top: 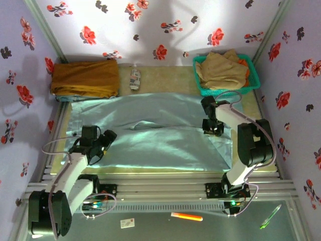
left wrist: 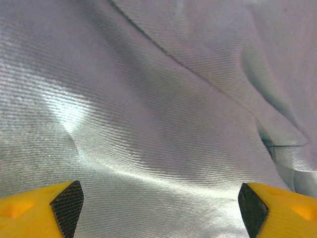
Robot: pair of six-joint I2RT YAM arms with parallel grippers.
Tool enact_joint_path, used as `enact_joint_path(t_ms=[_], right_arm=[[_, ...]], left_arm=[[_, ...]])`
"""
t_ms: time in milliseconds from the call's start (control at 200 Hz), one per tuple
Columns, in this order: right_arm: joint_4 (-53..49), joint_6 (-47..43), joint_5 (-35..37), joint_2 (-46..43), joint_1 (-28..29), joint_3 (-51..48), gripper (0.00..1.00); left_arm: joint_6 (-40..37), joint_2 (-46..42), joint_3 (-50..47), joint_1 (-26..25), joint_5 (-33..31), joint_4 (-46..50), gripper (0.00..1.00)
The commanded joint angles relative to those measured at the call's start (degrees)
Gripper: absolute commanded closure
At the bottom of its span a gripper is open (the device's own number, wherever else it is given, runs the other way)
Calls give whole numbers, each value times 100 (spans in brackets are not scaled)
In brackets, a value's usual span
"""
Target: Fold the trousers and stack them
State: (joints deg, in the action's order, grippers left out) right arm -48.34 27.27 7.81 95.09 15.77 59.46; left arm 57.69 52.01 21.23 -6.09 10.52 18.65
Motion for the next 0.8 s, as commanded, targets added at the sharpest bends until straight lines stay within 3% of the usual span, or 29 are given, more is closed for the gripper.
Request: enact_joint_path(t_ms=[0, 100, 315, 515, 625, 705, 770, 795], right_arm=[[-286, 109, 235, 24, 40, -94, 83], [-350, 208, 368, -146, 40, -80, 100], [-589, 566, 945, -1071, -323, -11, 100], [-718, 742, 944, -2342, -1966, -284, 100], [-732, 740, 1361, -2751, -2949, -473, 100], [-813, 867, 1473, -2822, -3600, -446, 44], [-898, 933, 1343, -2881, -3719, -234, 25], [-873, 875, 1192, -2908, -3690, -168, 7]], left_arm=[[-165, 76, 175, 55, 119, -30, 15], [-203, 84, 223, 55, 159, -32, 15], [-233, 36, 326, 56, 213, -19, 16], [-151, 53, 431, 55, 347, -198, 16], [-144, 88, 454, 55, 438, -291, 16], [-148, 151, 458, 46, 554, -351, 16], [-210, 225, 493, 46, 637, -340, 16], [-234, 230, 500, 45, 677, -330, 16]])
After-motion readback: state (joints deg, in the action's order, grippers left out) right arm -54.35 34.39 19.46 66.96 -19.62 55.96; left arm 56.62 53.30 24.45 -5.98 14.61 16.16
